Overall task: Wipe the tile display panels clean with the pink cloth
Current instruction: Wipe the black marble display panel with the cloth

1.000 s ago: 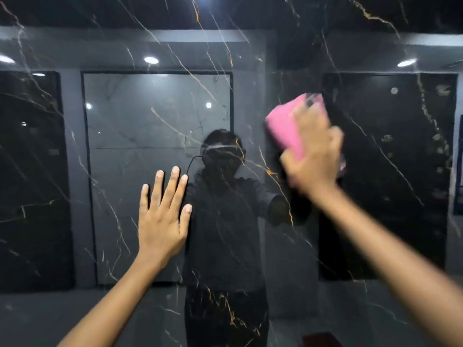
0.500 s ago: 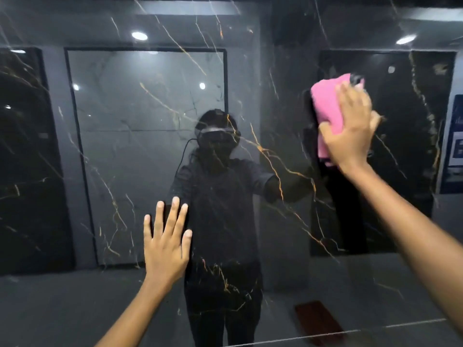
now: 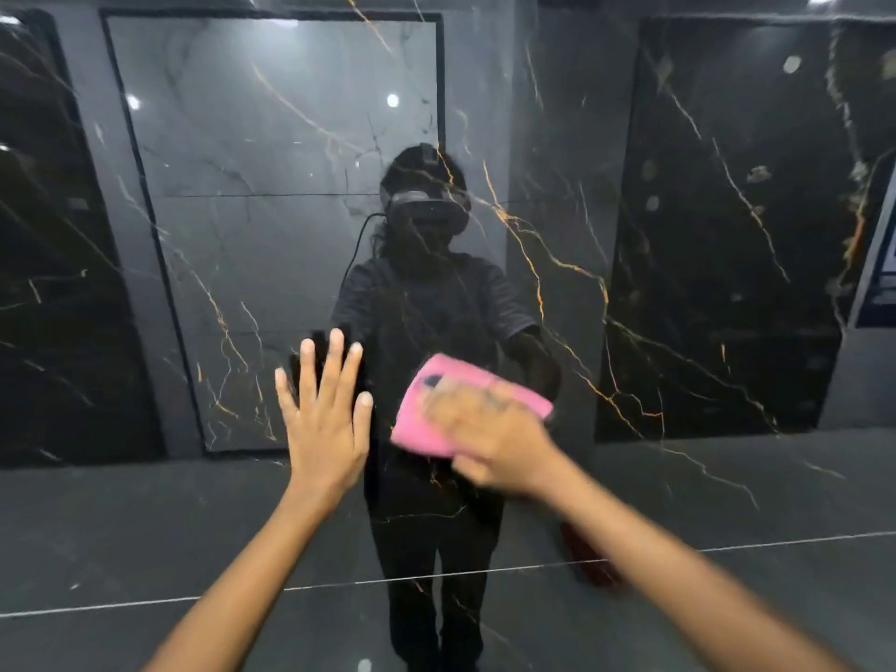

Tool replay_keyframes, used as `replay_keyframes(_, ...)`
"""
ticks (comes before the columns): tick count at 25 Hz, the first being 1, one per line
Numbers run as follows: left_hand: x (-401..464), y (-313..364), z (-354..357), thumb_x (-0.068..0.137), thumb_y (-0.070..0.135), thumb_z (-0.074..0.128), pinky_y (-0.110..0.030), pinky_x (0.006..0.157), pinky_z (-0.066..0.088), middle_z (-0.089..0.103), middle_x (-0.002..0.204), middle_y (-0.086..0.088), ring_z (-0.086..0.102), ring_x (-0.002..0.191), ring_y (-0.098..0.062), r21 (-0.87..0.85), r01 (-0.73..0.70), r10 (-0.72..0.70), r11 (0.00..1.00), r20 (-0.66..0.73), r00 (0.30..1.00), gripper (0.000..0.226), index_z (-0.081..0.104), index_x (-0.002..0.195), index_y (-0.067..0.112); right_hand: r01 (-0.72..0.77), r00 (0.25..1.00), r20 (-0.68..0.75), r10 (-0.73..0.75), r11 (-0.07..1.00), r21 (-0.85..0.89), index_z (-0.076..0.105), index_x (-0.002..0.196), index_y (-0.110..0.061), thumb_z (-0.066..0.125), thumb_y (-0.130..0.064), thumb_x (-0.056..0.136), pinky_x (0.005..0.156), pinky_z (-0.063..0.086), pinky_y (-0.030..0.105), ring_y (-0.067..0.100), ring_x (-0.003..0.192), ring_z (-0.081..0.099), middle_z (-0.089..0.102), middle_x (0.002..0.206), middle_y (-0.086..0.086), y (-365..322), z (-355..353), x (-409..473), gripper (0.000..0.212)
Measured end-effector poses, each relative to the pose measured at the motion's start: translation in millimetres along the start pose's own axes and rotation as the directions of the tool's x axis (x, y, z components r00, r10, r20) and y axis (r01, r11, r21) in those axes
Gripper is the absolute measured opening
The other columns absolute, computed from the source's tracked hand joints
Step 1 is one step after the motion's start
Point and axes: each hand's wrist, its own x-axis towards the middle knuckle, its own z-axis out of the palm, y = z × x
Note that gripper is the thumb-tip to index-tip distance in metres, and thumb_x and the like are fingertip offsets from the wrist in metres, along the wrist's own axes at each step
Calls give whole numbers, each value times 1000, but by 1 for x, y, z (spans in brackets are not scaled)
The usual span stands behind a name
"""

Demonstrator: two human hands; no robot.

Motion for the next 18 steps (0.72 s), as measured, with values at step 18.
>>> replay_keyframes(18, -78, 28, 33, 95, 34, 35, -47, 118, -5, -1, 163, 12, -1, 150, -16, -26, -114, 116, 993, 66, 991, 65, 10, 155, 32, -251, 960, -127, 249, 968, -3, 37, 143, -23, 59, -30, 67, 95, 34, 38, 22, 131, 42, 49, 142, 6, 41, -4, -70, 79)
